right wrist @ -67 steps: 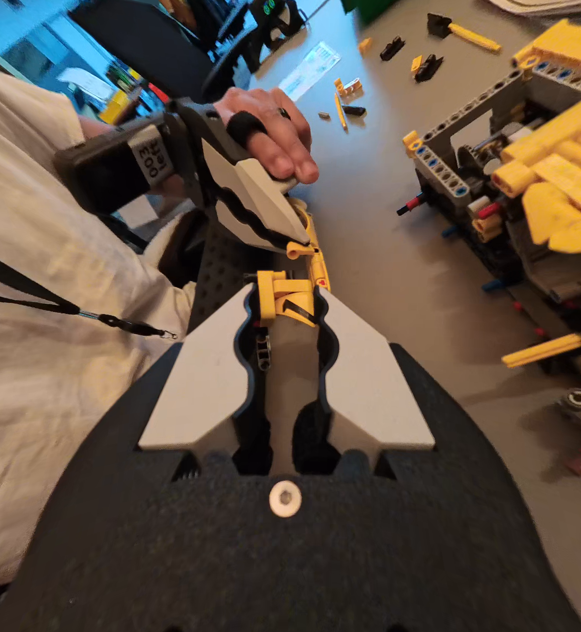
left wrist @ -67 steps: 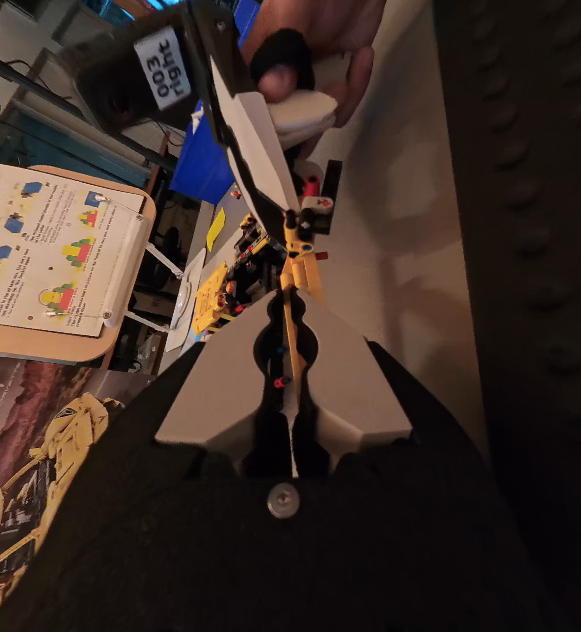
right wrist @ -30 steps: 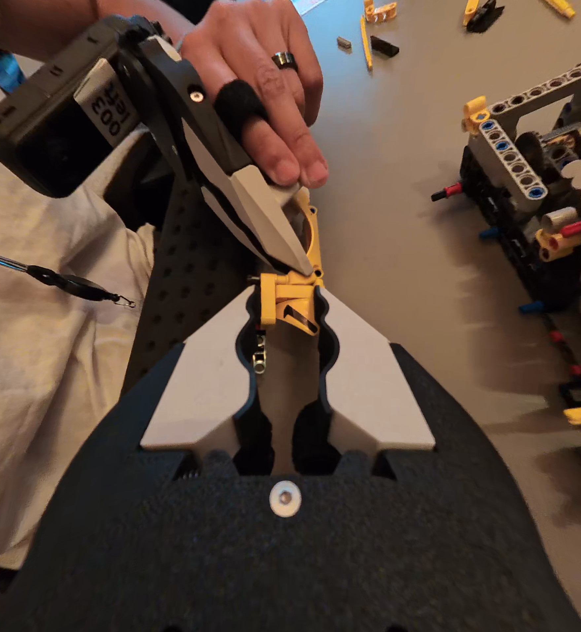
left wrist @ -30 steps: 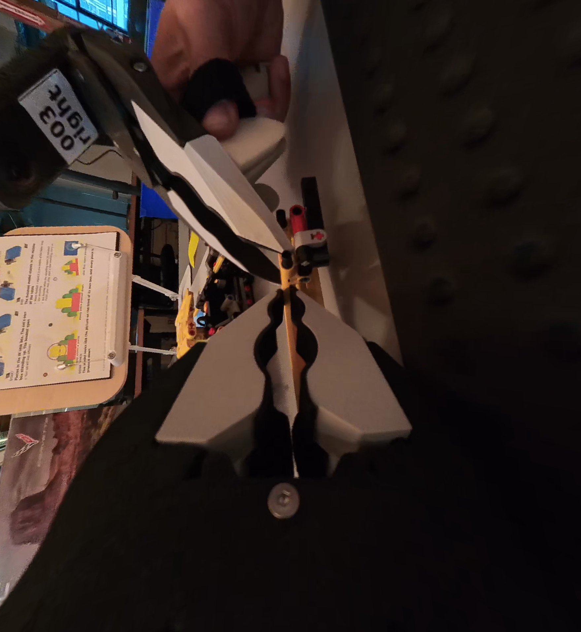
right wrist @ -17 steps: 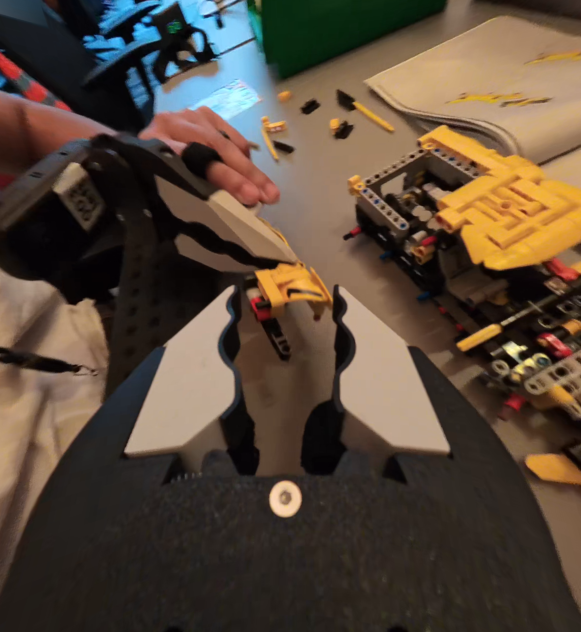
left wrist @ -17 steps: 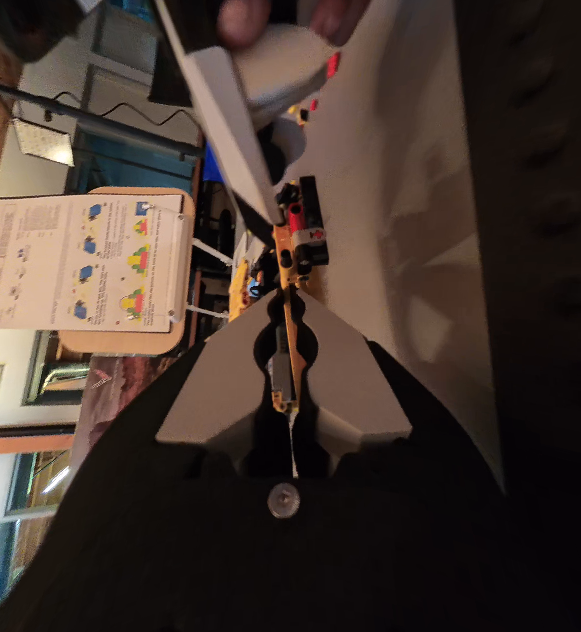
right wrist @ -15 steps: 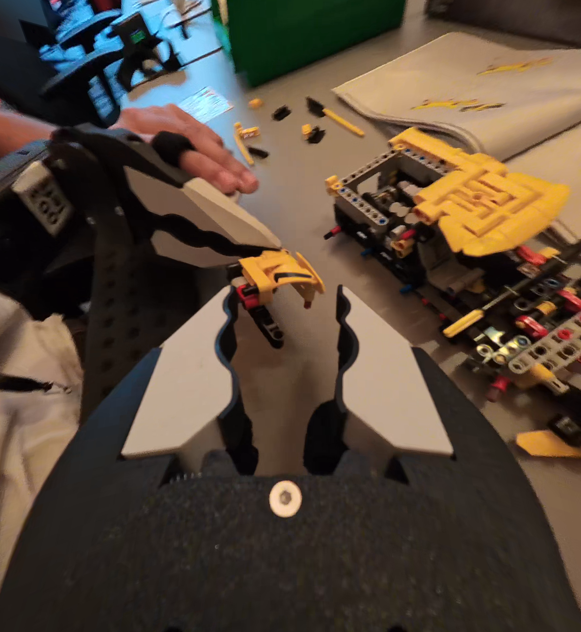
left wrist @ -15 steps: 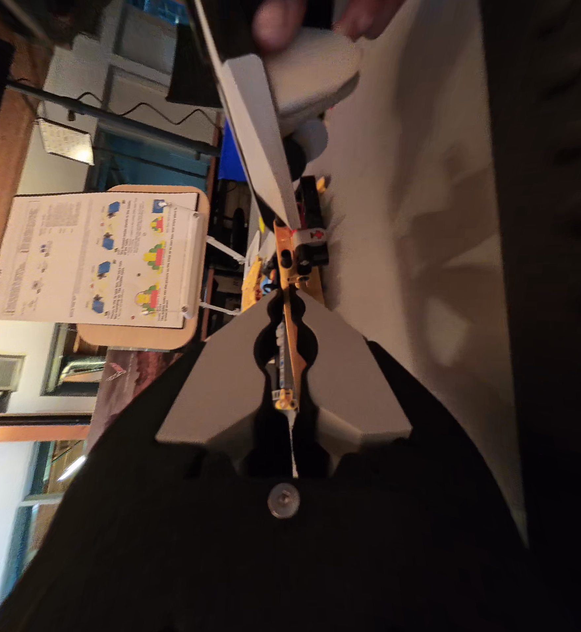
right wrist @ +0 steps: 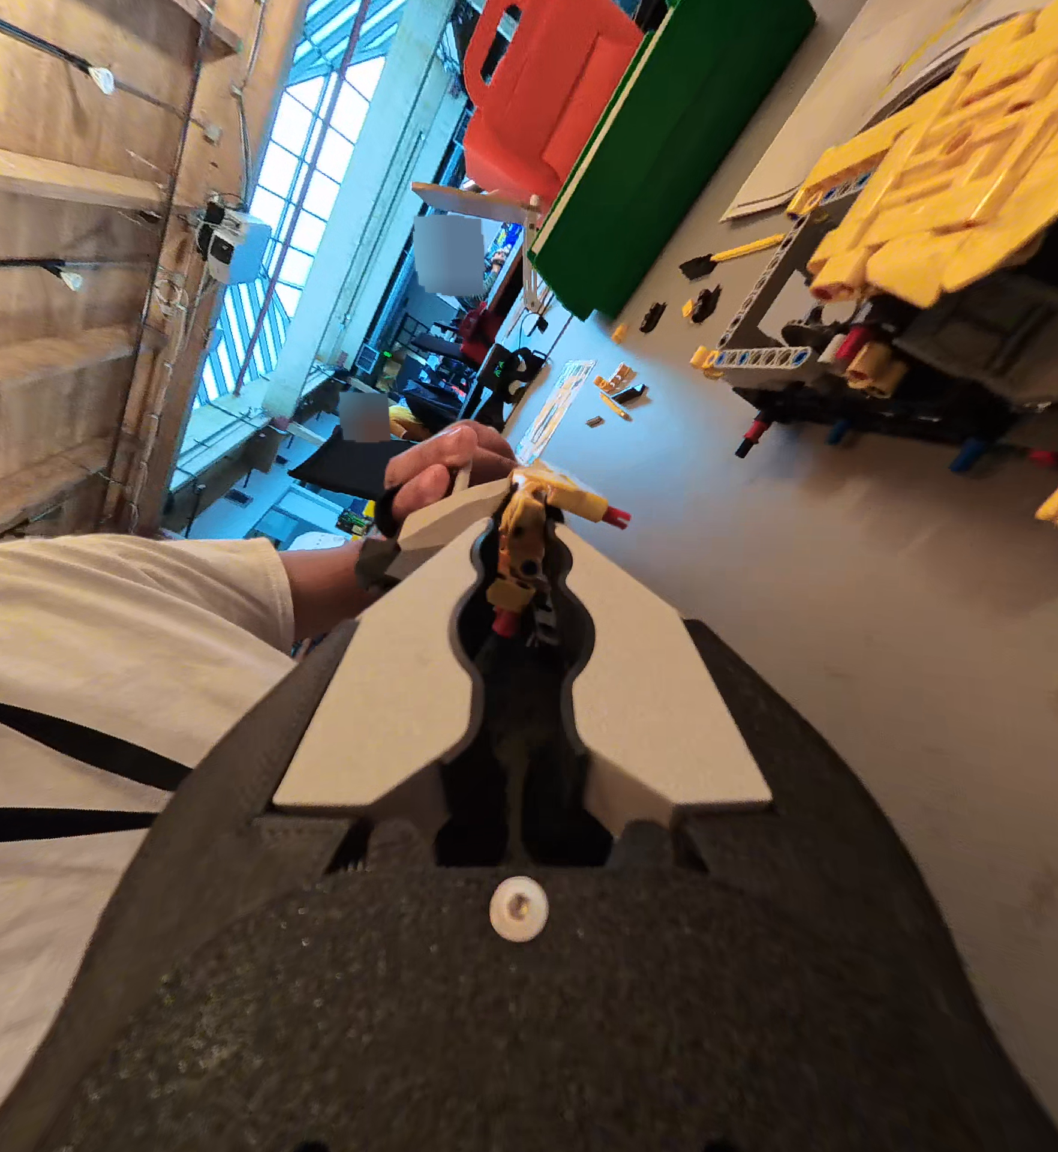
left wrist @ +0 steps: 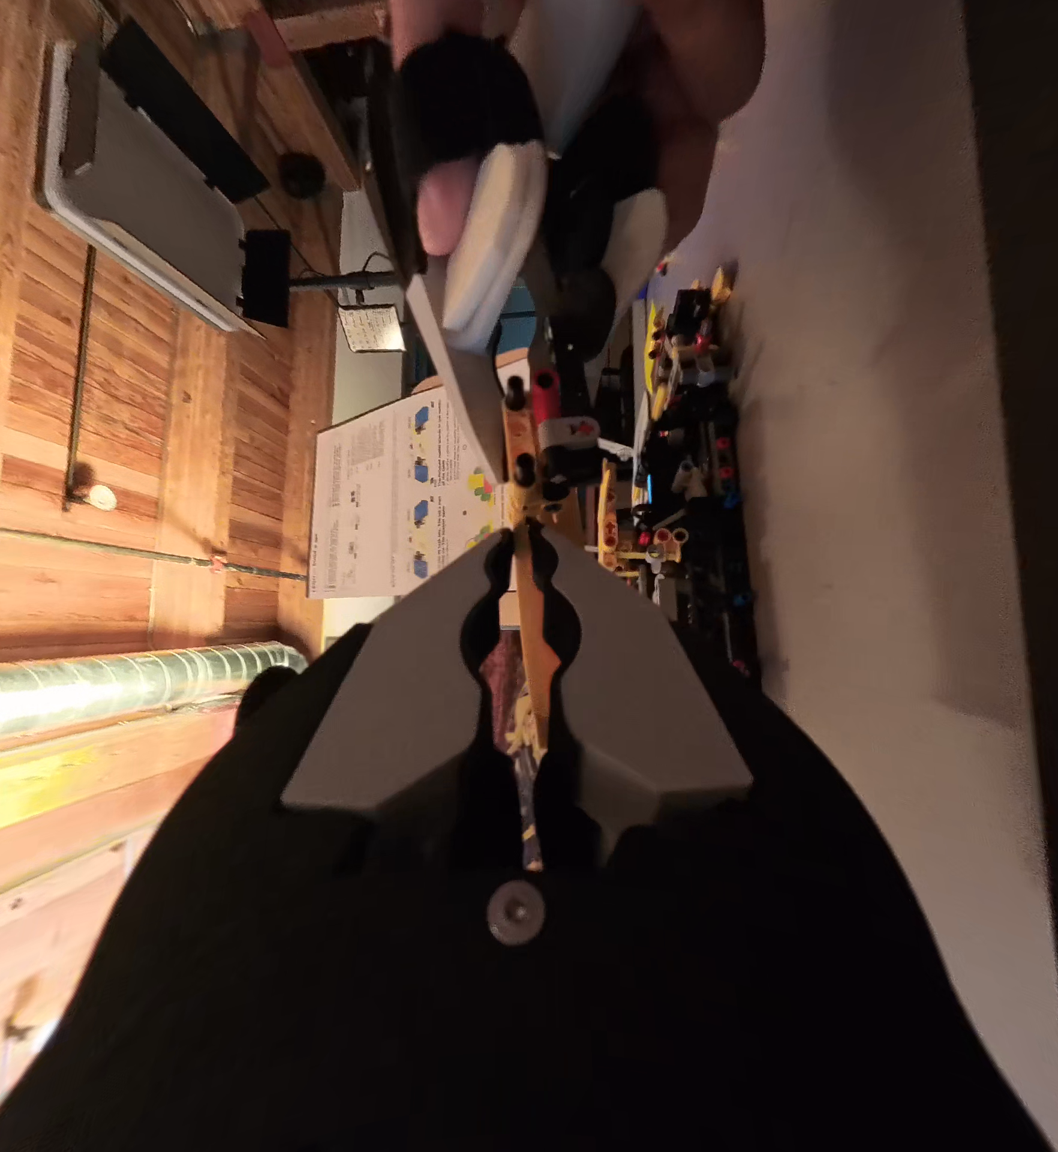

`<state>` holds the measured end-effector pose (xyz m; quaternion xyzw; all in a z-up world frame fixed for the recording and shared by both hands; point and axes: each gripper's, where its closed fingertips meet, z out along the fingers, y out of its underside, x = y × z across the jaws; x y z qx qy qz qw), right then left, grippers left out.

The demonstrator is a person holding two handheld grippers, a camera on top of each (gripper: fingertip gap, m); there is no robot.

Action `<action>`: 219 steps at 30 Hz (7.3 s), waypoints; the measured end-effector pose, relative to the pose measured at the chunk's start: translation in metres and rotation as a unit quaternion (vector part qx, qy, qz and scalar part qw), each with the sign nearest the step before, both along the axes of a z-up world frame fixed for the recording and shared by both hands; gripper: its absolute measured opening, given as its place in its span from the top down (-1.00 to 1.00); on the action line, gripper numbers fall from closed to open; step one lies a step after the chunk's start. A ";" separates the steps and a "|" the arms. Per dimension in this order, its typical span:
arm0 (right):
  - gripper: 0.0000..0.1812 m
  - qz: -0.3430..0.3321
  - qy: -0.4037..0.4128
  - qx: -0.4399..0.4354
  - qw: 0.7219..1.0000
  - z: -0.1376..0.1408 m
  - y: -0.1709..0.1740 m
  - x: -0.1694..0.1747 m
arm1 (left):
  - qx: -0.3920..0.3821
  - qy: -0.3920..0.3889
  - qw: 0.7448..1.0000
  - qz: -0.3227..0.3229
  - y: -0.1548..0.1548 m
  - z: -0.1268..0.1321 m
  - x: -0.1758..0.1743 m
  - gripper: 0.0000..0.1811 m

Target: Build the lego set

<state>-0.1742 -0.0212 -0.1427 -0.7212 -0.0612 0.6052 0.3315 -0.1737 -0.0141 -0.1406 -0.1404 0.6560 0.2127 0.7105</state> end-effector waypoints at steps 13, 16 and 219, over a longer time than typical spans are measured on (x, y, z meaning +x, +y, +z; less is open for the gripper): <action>0.86 -0.008 -0.035 0.118 0.992 0.017 0.012 0.015 | -0.490 -0.102 0.865 -0.015 0.039 -0.005 -0.017 0.48; 0.86 0.001 -0.038 0.122 0.992 0.018 0.014 0.007 | -0.521 -0.124 0.844 -0.019 0.046 0.001 -0.023 0.62; 0.81 0.067 -0.328 0.220 0.916 -0.054 0.001 0.009 | -0.714 0.016 0.699 -0.042 0.014 -0.051 -0.034 0.86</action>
